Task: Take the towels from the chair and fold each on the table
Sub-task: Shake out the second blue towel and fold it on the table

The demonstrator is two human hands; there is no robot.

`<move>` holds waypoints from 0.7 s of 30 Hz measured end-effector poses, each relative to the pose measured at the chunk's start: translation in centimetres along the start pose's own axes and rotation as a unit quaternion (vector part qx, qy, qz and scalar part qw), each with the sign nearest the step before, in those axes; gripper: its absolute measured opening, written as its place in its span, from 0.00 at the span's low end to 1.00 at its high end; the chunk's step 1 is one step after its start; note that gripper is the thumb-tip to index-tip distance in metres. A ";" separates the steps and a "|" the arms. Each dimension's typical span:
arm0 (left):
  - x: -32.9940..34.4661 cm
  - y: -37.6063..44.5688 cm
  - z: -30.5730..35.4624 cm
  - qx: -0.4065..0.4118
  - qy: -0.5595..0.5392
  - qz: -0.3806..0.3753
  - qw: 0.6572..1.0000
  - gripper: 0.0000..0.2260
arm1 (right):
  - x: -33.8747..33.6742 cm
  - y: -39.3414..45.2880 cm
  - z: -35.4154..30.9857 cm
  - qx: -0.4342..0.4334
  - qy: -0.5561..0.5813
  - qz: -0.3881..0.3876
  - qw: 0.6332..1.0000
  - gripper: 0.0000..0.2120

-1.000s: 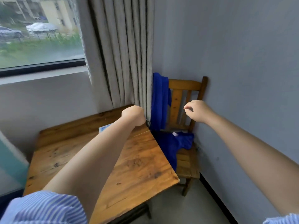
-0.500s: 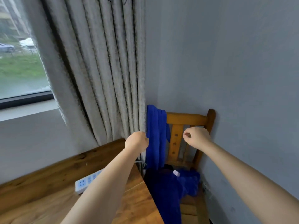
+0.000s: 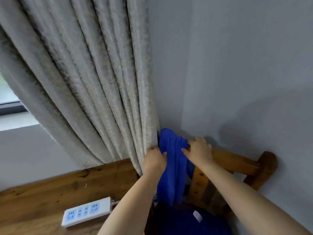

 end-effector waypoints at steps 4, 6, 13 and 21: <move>0.8 2.0 0.8 -0.015 -0.011 0.011 1.000 0.20 | 1.1 1.6 0.8 -0.035 0.038 0.028 0.998 0.18; 0.7 2.7 0.7 -0.032 -0.036 0.030 0.998 0.16 | 1.3 1.8 0.8 -0.054 0.061 0.033 0.996 0.15; -0.2 2.2 0.2 -0.004 -0.058 0.037 0.998 0.13 | 1.4 1.1 1.0 -0.073 0.137 0.060 0.986 0.09; -1.1 -4.5 -5.4 -0.009 -0.213 0.036 0.976 0.08 | -0.4 -4.6 0.9 -0.086 0.228 0.097 0.965 0.05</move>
Point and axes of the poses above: each hand's wrist, its own y-axis towards the middle knuckle, its own x-axis out of the palm, z = x × y, the point moved 3 cm from there along y, towards the middle knuckle, and after that the axes turned 14 degrees about y, right-handed, at the moved point
